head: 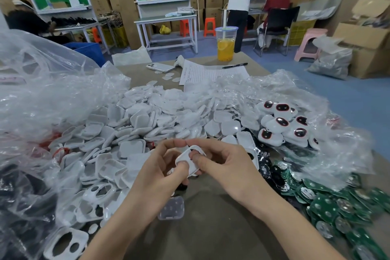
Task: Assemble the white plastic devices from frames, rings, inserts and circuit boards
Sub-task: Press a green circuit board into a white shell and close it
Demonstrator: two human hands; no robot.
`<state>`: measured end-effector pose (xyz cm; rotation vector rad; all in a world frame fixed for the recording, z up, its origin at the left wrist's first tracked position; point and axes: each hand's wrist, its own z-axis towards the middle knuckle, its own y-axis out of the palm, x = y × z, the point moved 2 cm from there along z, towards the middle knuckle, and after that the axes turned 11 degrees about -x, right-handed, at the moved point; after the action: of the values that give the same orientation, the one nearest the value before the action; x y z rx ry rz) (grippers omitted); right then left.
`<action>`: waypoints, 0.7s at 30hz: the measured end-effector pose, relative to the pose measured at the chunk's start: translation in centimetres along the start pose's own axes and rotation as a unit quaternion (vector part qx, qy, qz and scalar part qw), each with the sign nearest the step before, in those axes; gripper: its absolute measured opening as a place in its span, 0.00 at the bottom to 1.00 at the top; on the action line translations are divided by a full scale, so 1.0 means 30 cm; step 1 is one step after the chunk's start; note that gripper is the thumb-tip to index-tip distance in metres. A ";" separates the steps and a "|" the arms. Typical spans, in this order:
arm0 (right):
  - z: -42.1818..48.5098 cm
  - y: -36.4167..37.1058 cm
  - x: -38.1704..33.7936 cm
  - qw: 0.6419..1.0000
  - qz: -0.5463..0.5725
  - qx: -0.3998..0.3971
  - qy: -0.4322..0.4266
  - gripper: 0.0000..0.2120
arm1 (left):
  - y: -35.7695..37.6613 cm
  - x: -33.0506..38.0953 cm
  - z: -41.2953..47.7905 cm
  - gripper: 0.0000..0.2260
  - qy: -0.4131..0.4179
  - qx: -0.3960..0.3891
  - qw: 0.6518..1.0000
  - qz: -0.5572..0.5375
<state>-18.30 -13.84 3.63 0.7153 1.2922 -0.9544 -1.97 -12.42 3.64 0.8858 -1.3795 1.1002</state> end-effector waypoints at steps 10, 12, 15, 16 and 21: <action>0.007 -0.006 0.001 0.999 0.041 0.024 -0.004 0.10 | 0.028 0.004 0.007 0.13 0.013 0.037 0.994 -0.106; 0.004 -0.005 -0.002 0.999 0.040 0.022 -0.005 0.10 | 0.033 0.009 0.004 0.13 0.014 0.029 0.993 -0.110; -0.003 -0.012 0.001 1.000 0.020 0.014 0.001 0.12 | 0.022 0.019 -0.006 0.16 0.032 0.021 0.998 0.048; -0.003 -0.012 0.003 1.000 0.007 0.011 0.002 0.12 | 0.018 0.023 -0.008 0.17 0.036 0.018 0.996 0.083; 0.008 -0.008 0.013 1.000 0.007 0.015 0.001 0.11 | 0.015 0.015 0.003 0.17 0.026 0.038 0.999 0.011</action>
<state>-18.40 -14.23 3.29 0.7485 1.2751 -0.9640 -2.46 -12.35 4.03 0.8926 -1.3150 1.1916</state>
